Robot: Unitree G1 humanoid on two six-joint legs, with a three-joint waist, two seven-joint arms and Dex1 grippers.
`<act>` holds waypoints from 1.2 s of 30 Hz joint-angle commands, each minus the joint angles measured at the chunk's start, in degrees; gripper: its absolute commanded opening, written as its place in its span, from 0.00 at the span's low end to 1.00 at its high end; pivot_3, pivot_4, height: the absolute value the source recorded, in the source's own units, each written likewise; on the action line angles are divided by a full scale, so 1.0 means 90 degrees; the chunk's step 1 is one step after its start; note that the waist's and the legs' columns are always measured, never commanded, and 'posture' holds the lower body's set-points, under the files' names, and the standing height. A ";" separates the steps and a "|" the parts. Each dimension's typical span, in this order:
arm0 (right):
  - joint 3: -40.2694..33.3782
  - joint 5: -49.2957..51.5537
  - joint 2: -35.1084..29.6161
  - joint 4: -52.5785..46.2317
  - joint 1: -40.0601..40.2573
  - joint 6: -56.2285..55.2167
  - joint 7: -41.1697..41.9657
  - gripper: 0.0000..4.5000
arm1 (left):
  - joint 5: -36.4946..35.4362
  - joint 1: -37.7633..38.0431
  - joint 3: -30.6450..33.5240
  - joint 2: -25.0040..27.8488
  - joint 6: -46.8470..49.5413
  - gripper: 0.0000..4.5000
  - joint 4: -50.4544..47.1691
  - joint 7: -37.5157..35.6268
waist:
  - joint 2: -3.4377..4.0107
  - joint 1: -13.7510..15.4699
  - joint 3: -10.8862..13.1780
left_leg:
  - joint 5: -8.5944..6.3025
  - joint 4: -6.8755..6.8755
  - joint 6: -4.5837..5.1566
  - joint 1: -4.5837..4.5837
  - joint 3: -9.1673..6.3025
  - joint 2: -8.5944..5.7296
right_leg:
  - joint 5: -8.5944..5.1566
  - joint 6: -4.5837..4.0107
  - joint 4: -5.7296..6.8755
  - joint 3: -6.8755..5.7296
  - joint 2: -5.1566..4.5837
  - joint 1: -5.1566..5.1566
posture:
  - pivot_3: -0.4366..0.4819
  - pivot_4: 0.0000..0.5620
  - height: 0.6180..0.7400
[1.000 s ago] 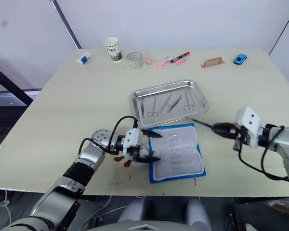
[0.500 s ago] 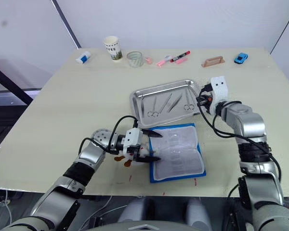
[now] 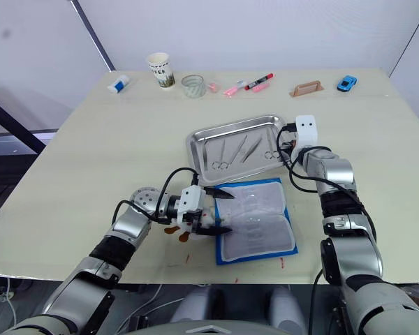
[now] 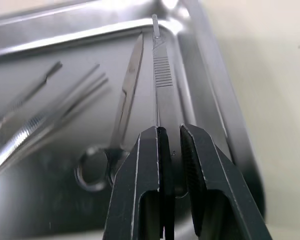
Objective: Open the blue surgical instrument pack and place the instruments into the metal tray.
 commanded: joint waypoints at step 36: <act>-0.0041 0.0555 -0.0193 -0.2381 0.1151 -0.1605 0.2046 0.71 | -0.0086 0.0917 0.0148 0.0293 0.1132 1.00 -0.0827 0.0251 | -0.0033 -0.0141 0.0043 | -0.0002 -0.0001 0.0001 -0.0039 -0.0003 0.0000 | -0.0006 0.0018 -0.0009 0.0005 -0.0004 -0.0020 | 0.48 0.27 1.00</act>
